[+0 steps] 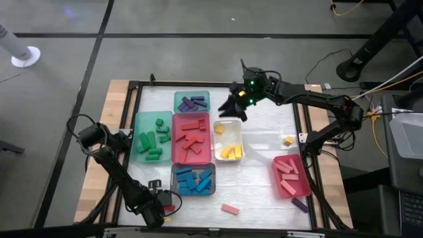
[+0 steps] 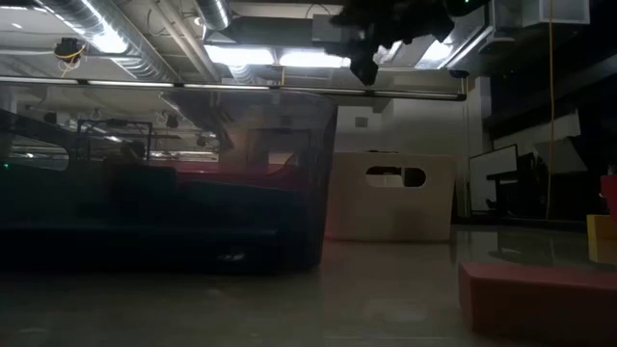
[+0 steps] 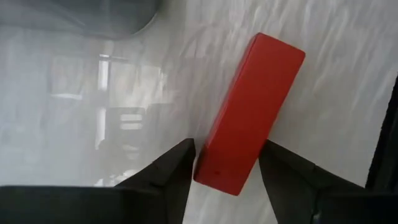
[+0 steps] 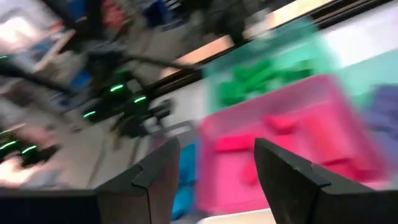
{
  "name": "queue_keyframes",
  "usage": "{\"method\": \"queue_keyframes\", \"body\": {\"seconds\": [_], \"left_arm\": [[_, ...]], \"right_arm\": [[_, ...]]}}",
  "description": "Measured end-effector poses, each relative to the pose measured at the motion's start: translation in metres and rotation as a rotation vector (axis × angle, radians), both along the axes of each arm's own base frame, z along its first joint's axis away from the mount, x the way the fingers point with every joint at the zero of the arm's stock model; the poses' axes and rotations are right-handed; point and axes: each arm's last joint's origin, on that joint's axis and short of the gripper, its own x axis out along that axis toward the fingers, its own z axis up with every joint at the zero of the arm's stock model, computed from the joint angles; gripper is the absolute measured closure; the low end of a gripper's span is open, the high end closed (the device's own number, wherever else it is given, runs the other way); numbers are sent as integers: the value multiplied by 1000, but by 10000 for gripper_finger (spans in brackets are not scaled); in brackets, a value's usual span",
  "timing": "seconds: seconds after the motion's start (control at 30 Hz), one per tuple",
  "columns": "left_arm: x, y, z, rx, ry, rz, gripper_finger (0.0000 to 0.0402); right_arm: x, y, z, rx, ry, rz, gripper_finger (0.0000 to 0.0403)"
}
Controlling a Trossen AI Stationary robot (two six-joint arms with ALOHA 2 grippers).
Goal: Sort blocks
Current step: Put the red block into the top pink bin
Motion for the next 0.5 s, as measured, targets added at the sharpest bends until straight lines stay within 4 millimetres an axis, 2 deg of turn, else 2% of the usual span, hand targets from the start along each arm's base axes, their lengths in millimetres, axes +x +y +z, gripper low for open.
{"method": "queue_keyframes", "body": {"seconds": [0.23, 0.37, 0.5], "left_arm": [[1, 0, 1, -5, -7, -17, 319], [2, -3, 9, -68, -22, 55, 319], [2, -3, 32, -157, -63, 130, 319]], "right_arm": [[11, 47, -1, 46, 16, 194, 198], [13, 72, -4, 53, 50, 270, 198], [12, 94, -8, 65, 106, 330, 198]]}}
